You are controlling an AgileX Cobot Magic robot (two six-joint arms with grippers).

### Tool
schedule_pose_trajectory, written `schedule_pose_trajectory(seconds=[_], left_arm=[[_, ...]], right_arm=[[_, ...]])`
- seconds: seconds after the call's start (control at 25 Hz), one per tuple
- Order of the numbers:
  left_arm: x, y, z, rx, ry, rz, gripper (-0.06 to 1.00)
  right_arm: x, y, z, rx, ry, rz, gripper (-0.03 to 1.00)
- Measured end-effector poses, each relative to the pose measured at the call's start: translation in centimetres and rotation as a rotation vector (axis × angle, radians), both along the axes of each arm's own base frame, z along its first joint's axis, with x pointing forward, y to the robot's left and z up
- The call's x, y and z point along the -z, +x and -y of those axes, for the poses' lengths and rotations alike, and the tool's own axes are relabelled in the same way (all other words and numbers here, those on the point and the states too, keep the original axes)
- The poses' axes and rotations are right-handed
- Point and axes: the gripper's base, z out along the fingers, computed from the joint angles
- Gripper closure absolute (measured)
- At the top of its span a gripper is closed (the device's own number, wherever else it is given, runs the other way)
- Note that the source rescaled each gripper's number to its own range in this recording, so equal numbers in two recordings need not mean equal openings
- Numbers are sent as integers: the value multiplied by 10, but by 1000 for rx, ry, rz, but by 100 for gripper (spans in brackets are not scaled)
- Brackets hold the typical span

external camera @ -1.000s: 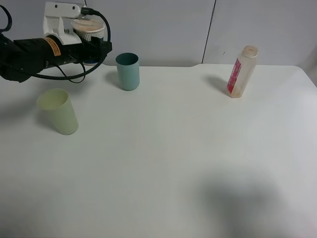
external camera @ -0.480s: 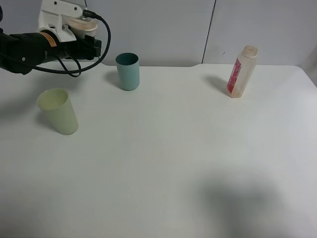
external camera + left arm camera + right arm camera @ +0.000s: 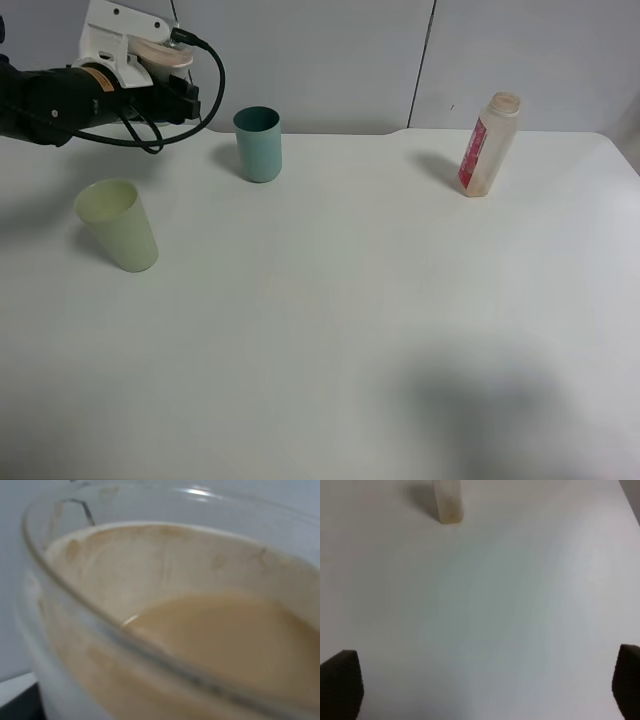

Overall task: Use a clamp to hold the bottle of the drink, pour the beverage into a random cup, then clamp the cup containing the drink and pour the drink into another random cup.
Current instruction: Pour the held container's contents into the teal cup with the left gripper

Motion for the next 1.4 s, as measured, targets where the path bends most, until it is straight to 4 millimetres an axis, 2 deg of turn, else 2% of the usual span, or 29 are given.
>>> schedule_pose_trajectory(seconds=[0.36, 0.44, 0.8, 1.4], left_arm=[[4, 23, 4, 2, 18, 9, 94], [10, 29, 5, 4, 23, 1, 94], [24, 43, 8, 9, 32, -15, 94], [38, 62, 14, 49, 78, -2, 94]], right_arm=[[0, 0, 0, 0, 0, 0, -3], [0, 0, 0, 0, 0, 0, -3], [0, 0, 0, 0, 0, 0, -3], [0, 0, 0, 0, 0, 0, -3]])
